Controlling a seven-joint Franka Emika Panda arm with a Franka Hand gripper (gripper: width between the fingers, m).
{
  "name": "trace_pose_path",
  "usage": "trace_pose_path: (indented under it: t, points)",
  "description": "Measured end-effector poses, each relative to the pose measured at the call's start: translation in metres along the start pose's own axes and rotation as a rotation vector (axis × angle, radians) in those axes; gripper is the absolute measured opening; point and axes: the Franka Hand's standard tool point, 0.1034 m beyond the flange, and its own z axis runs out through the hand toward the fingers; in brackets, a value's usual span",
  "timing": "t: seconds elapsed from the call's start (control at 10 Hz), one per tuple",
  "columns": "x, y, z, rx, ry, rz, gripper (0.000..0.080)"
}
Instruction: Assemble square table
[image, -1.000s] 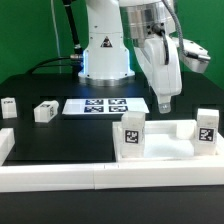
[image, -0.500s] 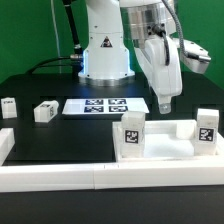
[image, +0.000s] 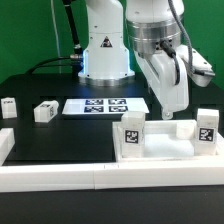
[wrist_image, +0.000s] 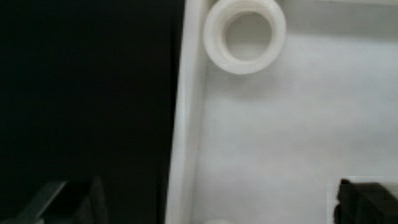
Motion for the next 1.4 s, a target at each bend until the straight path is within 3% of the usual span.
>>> trace_pose_path:
  t: [0.1, 0.2, 0.4, 0.5, 0.6, 1.1, 1.4]
  points:
    - [0.005, -0.009, -0.002, 0.12, 0.006, 0.044, 0.0648]
    - [0.006, -0.004, 0.001, 0.176, 0.026, 0.055, 0.0648]
    - [0.003, 0.006, 0.017, 0.214, 0.066, 0.041, 0.0648]
    - [0.0, 0.011, 0.026, 0.223, 0.081, 0.031, 0.0648]
    - [-0.002, 0.015, 0.032, 0.213, 0.085, 0.026, 0.0648]
    - [0.0, 0.016, 0.037, 0.207, 0.09, 0.025, 0.0648]
    - [0.01, 0.023, 0.063, 0.163, 0.111, 0.034, 0.0648]
